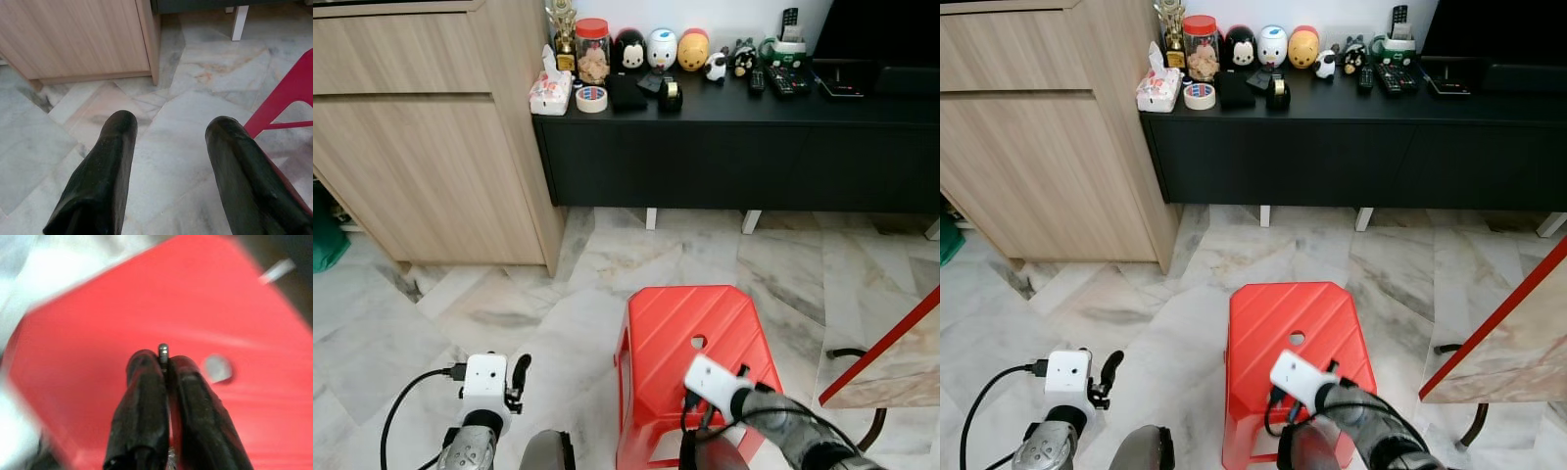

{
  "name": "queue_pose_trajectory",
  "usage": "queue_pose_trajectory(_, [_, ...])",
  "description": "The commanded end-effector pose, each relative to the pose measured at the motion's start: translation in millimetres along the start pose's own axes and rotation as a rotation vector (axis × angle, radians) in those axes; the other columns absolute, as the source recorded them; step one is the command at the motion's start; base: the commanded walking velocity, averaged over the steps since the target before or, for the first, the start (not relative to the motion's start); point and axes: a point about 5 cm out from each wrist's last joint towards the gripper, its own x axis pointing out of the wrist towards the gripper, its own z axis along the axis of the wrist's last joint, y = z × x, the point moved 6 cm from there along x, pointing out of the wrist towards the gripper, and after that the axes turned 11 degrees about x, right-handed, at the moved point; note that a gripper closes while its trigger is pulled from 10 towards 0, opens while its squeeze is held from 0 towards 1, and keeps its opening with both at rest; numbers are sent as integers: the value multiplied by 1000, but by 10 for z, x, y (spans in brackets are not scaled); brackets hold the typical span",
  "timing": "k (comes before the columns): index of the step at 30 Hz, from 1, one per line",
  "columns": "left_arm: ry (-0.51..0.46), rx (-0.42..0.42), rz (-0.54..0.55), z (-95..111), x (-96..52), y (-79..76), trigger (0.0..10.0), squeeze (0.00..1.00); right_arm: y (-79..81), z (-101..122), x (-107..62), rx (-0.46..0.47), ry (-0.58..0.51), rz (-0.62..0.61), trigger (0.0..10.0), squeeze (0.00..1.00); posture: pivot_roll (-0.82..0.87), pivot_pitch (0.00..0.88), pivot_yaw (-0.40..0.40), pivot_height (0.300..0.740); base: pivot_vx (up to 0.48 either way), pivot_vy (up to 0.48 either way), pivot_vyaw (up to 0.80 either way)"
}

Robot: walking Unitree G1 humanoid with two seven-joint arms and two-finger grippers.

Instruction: Hang keys on a hook

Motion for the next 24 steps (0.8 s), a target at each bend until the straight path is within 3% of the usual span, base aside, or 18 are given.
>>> queue_pose_trajectory(1, [14,5,8,-54,0,12,10000,0,-102,191,-2,88,-93,-39,0,0,61,46,-40,631,0,0,0])
queue_pose_trajectory(5, [26,6,14,-103,20,30,10000,0,-348,490,-64,267,-264,-137,0,0,52,29,-39,631,0,0,0])
queue_pose_trajectory(8, [31,7,15,-120,24,29,10000,0,-404,548,-87,299,-302,-164,0,0,48,21,-38,631,0,0,0])
queue_pose_trajectory(12, [39,8,15,-155,54,20,10000,0,-625,647,-184,422,-403,-302,0,0,38,3,-36,631,0,0,0])
queue_pose_trajectory(14, [39,8,13,-160,61,13,10000,0,-645,632,-198,448,-410,-322,0,0,39,1,-36,631,0,0,0])
queue_pose_trajectory(15, [39,7,13,-166,65,8,10000,0,-638,589,-198,475,-405,-329,3804,0,40,0,-37,631,0,0,0])
queue_pose_trajectory(16, [39,7,13,-170,67,6,10000,0,-631,559,-198,494,-400,-333,10000,0,41,0,-37,631,0,0,0])
queue_pose_trajectory(17, [42,0,14,-185,73,0,10000,0,-551,423,-182,537,-370,-336,10000,0,44,0,-36,631,0,0,0])
queue_pose_trajectory(20, [37,-16,16,-189,74,-7,10000,0,-466,315,-187,575,-361,-346,10000,0,48,0,-33,631,0,0,0])
queue_pose_trajectory(24, [20,-33,17,-179,73,-7,10000,0,-463,255,-245,680,-403,-396,10000,0,38,0,-27,631,0,0,0])
